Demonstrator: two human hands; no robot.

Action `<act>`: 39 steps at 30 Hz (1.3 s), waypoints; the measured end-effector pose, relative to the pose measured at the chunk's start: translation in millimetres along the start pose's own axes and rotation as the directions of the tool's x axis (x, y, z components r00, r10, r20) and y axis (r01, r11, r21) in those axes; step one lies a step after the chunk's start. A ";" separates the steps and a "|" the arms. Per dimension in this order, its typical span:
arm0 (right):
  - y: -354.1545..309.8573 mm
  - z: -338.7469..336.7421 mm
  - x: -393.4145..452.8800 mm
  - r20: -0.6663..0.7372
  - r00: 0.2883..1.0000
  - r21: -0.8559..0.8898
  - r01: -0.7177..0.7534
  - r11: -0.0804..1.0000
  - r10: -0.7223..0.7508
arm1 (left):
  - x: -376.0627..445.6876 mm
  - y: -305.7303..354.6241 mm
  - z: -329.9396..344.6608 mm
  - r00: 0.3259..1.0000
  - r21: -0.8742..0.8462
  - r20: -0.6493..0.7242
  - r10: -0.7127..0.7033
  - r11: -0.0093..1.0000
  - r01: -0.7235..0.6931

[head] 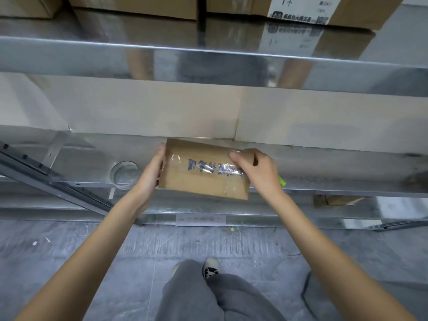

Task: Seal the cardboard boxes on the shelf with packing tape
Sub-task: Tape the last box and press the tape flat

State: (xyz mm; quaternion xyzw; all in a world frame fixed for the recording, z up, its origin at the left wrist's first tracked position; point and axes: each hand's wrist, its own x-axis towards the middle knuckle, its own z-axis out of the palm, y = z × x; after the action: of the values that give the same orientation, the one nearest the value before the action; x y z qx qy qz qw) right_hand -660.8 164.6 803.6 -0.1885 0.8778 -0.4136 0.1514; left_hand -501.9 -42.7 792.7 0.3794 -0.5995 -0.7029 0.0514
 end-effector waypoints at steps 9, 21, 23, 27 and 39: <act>-31.1 19.2 28.1 0.180 0.953 -0.433 0.298 0.851 -0.243 | 6.1 6.4 11.9 0.996 0.133 -0.087 0.001 0.991 0.011; -1.3 19.7 -65.3 0.479 0.827 -0.637 0.559 0.530 -0.296 | 6.3 -2.0 21.4 0.982 0.107 -0.191 0.007 0.994 0.014; 13.3 12.8 -74.7 0.466 0.790 -0.633 0.612 0.473 -0.398 | 6.8 -1.4 21.1 0.984 0.104 -0.179 -0.001 0.994 0.020; 17.3 4.0 -44.5 0.397 0.829 -0.344 0.532 0.773 -0.394 | 10.1 4.7 17.7 0.985 0.075 -0.172 -0.029 0.996 0.042; 20.1 4.8 -9.8 0.029 0.987 0.094 0.156 0.983 -0.160 | -4.2 0.2 10.0 0.969 -0.042 -0.219 0.117 0.991 -0.129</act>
State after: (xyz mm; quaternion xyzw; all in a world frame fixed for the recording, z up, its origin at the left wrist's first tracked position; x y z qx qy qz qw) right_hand -654.2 177.7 786.0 -0.2579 0.8374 -0.4604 0.1425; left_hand -504.9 -32.5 794.8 0.4140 -0.5927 -0.6695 0.1705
